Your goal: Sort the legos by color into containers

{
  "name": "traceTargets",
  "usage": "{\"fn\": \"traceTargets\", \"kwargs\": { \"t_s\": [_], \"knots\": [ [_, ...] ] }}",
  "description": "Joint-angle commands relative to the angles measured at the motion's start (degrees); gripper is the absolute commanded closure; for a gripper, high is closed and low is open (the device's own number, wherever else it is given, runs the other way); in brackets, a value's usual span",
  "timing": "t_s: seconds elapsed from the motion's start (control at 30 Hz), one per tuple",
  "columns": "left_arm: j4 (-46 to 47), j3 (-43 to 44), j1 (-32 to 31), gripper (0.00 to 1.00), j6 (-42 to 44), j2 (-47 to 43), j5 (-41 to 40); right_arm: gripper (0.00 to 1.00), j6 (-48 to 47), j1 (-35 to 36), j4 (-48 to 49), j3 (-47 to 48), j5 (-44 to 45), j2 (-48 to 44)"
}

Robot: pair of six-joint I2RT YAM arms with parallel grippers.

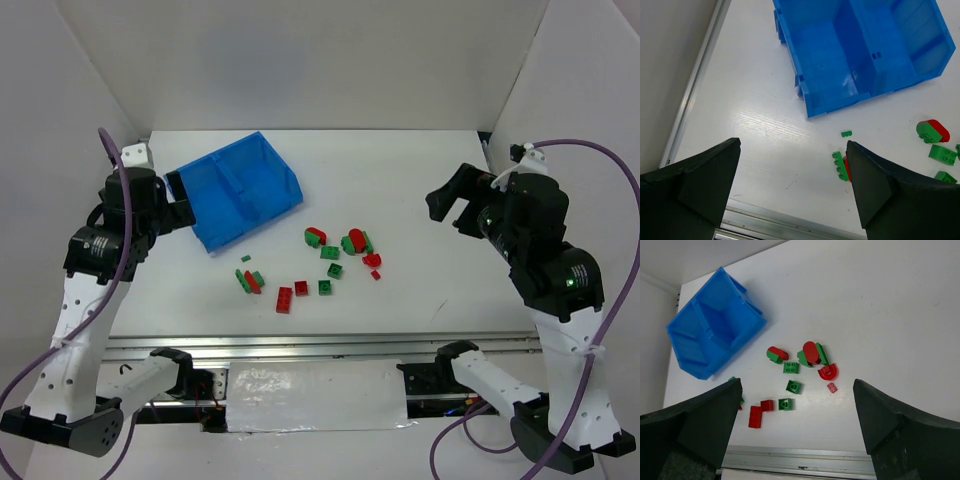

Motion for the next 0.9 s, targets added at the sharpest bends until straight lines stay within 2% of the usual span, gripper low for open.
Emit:
{"fn": "traceTargets", "kwargs": {
  "t_s": [0.0,0.2,0.27,0.37,0.4,0.5,0.57,0.67,0.7,0.8,0.87],
  "knots": [
    [2.2,-0.2,-0.8,0.00,-0.7,0.7,-1.9,0.00,1.1,0.2,0.4,0.5,2.5,0.0],
    [2.3,1.9,-1.3,0.01,0.1,3.5,3.7,0.00,1.7,0.2,0.7,-0.6,3.2,0.2],
    [2.1,2.4,-3.3,0.00,-2.1,5.7,2.7,0.01,2.9,0.2,0.7,-1.6,3.3,0.4],
    [2.0,2.5,-16.5,0.00,-8.1,10.8,-5.3,0.00,4.4,0.2,0.4,-2.6,3.3,1.3],
    [1.5,2.8,-24.5,0.01,-10.0,13.0,-8.8,0.00,4.7,0.2,0.2,-2.4,3.4,1.6],
    [2.3,3.0,-33.3,0.00,-17.1,23.2,-6.3,0.00,5.8,-0.1,-0.7,-1.7,5.5,1.8],
    [6.8,0.8,-39.2,0.00,-20.7,25.5,-5.4,0.00,5.6,-0.2,-0.6,-1.8,6.4,0.9],
    [10.7,-1.0,-44.3,0.02,-22.9,31.1,-1.9,0.00,5.0,-0.2,0.4,-3.3,6.6,-0.7],
    [13.2,-1.4,-44.9,0.04,-22.5,34.3,1.1,0.00,4.6,-0.2,0.3,-3.6,6.2,-1.0],
    [16.1,-1.8,-46.9,0.12,-21.6,40.4,3.4,0.00,4.4,-0.3,0.4,-5.1,5.1,-1.5],
    [16.6,-1.1,-47.6,0.14,-21.8,43.2,4.1,0.00,4.2,-0.3,0.7,-6.3,4.6,-1.8]
  ]
}}
